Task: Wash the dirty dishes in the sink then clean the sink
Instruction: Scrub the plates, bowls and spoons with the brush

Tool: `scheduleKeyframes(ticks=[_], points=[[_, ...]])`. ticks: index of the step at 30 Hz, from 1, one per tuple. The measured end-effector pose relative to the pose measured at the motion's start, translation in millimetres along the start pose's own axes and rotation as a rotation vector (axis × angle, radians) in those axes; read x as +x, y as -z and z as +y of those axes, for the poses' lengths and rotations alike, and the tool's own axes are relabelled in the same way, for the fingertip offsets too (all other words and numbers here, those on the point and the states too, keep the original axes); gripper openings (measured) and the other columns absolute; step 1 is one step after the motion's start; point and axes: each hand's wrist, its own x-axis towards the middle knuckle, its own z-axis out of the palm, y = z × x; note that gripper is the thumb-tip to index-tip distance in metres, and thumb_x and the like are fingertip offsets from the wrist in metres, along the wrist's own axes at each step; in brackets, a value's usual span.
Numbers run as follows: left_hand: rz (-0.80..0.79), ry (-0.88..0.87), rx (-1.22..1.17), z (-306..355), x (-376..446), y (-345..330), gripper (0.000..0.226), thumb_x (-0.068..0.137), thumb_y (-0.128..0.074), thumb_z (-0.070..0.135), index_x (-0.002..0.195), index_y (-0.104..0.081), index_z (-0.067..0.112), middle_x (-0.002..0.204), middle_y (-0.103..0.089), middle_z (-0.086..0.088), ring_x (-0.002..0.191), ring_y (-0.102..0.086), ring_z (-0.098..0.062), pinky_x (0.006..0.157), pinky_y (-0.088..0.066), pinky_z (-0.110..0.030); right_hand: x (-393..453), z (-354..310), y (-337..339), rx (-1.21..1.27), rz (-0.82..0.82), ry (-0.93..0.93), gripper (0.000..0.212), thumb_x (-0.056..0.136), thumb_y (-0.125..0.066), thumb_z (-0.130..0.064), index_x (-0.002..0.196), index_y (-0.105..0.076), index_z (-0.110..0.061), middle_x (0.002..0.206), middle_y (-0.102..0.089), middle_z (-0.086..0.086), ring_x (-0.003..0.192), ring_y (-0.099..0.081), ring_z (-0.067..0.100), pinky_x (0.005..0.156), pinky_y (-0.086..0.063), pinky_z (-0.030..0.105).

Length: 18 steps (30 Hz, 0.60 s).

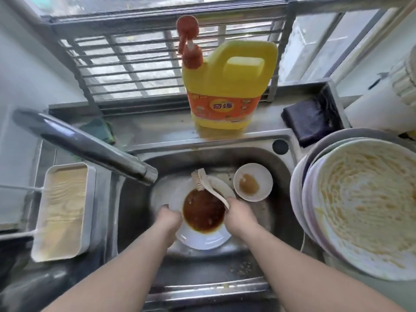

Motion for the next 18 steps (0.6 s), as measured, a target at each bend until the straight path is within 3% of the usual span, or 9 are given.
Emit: scheduleKeyframes(ticks=[4,9,12,15,18], points=[[-0.016,-0.009,-0.175,-7.6,-4.1,6.2,0.028,0.108,-0.045,0.014,0.135,-0.049,0.021,0.112,-0.065,-0.012,0.098,-0.068,-0.037,0.081,-0.062,-0.052,-3.2,5.9,4.8,0.154,0.000,-0.046,0.030,0.096,-0.048,-0.013,0.115,-0.063,-0.029,0.102,-0.068,0.001,0.093,-0.065,0.025,0.077,-0.054,0.036],[-0.116,-0.009,-0.208,-18.3,-12.3,37.7,0.024,0.113,-0.044,0.017,0.132,-0.047,0.029,0.118,-0.064,-0.003,0.098,-0.069,-0.032,0.069,-0.063,-0.049,-17.7,26.1,14.7,0.277,-0.029,-0.033,0.011,0.095,-0.053,-0.019,0.090,-0.061,-0.027,0.089,-0.067,-0.006,0.083,-0.063,0.016,0.069,-0.052,0.036],[-0.126,-0.111,-0.092,-20.8,-25.5,58.9,0.022,0.108,-0.051,0.009,0.121,-0.050,0.027,0.121,-0.061,-0.008,0.101,-0.068,-0.034,0.062,-0.063,-0.049,-32.8,31.1,21.8,0.277,0.008,-0.021,0.006,0.093,-0.054,-0.019,0.091,-0.060,-0.019,0.087,-0.067,-0.001,0.081,-0.063,0.020,0.067,-0.052,0.035],[-0.077,-0.277,0.179,-18.6,-48.5,71.6,0.031,0.087,-0.060,0.004,0.102,-0.047,0.028,0.103,-0.064,-0.012,0.087,-0.067,-0.032,0.060,-0.061,-0.046,-50.8,32.2,30.8,0.235,0.042,-0.016,0.003,0.096,-0.057,-0.019,0.094,-0.057,-0.018,0.090,-0.064,0.003,0.084,-0.063,0.028,0.065,-0.049,0.037],[-0.052,-0.382,0.357,-11.2,-76.0,76.2,0.042,0.083,-0.062,0.013,0.116,-0.047,0.033,0.093,-0.068,0.002,0.080,-0.066,-0.017,0.063,-0.054,-0.032,-73.3,28.9,43.5,0.190,0.059,0.032,0.022,0.103,-0.058,-0.039,0.094,-0.048,-0.021,0.090,-0.061,0.001,0.082,-0.059,0.026,0.066,-0.046,0.041]])
